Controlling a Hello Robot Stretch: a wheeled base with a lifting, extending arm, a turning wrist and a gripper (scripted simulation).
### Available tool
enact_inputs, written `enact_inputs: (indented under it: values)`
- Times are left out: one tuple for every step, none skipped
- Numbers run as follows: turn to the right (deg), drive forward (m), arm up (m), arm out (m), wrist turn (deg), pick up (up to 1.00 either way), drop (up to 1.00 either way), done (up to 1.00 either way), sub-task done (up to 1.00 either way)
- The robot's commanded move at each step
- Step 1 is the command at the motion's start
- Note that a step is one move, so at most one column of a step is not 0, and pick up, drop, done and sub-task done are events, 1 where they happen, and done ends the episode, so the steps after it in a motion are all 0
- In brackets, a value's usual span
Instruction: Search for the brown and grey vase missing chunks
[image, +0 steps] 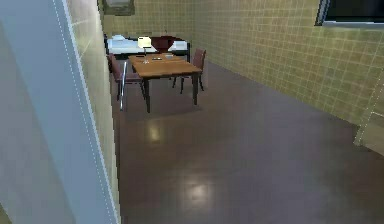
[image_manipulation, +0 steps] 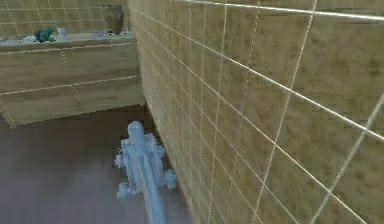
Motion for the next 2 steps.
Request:
enact_inputs:
  values:
    - [-21.0,0.00,0.00,0.00,0.0,0.00,0.00,0.00,0.00]
    - [0.0,0.10,0.00,0.00,0.0,0.00,0.00,0.00,0.00]
